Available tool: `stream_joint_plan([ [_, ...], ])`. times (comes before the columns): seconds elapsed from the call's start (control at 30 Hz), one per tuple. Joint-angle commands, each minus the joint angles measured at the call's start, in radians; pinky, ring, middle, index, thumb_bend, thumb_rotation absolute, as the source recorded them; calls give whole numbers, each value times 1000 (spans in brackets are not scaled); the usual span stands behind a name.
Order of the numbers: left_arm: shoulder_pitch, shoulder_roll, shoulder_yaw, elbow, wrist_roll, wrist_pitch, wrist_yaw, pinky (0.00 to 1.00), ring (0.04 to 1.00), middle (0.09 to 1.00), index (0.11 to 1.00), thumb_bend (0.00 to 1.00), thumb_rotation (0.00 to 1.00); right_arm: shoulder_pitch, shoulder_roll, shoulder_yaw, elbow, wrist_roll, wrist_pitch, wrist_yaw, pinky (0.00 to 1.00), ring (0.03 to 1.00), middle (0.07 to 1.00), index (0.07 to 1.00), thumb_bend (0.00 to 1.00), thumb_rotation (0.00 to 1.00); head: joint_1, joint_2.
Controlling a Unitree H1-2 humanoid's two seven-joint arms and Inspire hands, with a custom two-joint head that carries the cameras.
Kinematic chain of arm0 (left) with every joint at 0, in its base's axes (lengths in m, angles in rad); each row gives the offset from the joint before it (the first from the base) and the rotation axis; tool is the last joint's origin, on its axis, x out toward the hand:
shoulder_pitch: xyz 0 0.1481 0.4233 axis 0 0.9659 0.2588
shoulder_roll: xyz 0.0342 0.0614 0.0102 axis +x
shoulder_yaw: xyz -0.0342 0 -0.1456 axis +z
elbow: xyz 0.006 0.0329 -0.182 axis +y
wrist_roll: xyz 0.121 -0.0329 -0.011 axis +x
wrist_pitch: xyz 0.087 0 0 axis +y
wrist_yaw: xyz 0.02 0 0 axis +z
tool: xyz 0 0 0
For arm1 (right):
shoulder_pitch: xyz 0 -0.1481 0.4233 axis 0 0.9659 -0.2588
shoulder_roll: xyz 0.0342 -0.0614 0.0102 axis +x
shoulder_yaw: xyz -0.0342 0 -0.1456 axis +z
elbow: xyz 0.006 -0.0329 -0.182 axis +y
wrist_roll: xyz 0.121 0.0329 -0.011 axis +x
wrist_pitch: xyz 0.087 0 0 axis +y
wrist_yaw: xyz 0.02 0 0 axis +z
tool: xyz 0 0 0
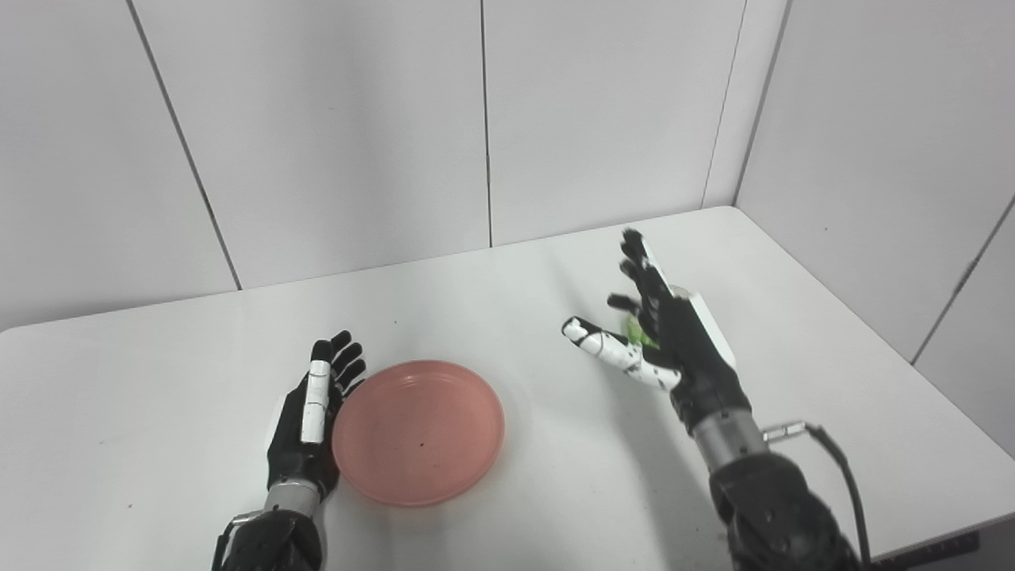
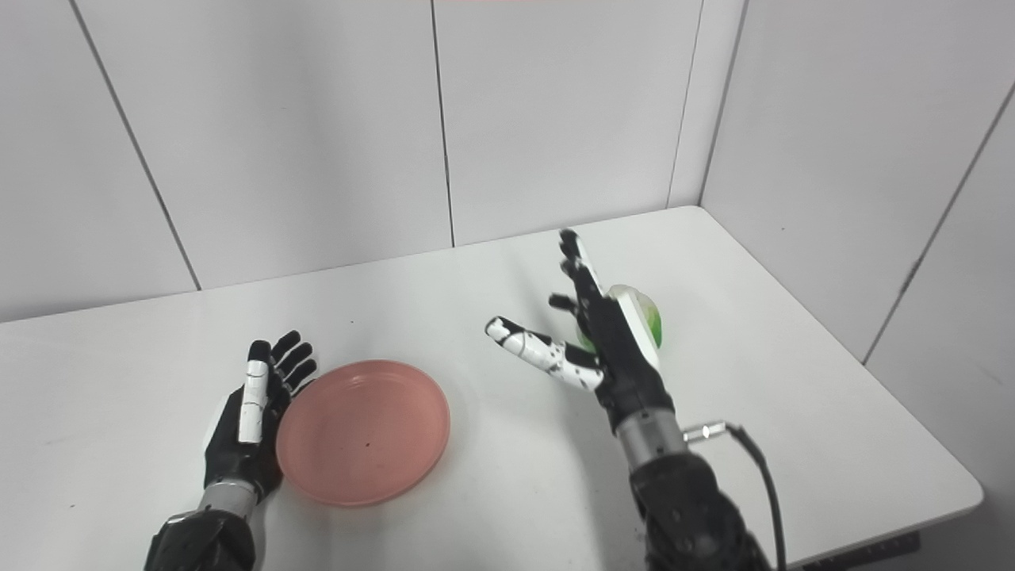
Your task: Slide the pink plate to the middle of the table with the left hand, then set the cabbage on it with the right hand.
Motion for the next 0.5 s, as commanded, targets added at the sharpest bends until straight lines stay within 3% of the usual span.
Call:
stream_joint_plan([
  [0.0, 6, -7, 1, 30, -6, 45, 0, 870, 904, 881, 842, 866, 895, -62, -34, -22, -33, -54, -6, 66, 799, 939, 989, 975, 1000, 427, 1, 1],
  [0.17, -1, -7, -1, 36, 0, 43, 2, 850, 899, 876, 837, 863, 897, -190, -123, -87, -11, -181, -6, 342, 811, 953, 995, 991, 1000, 391, 4, -1],
  [0.3, -1, -4, -5, 40, 5, 40, -1, 840, 892, 867, 843, 858, 905, -272, -167, -130, 8, -324, -6, 583, 750, 944, 1000, 1000, 1000, 359, 7, -2],
  [0.47, -1, 0, -5, 41, 0, 41, -7, 854, 899, 864, 839, 856, 901, -360, -253, -117, 55, -494, -6, 796, 671, 906, 978, 983, 1000, 371, 9, -1],
])
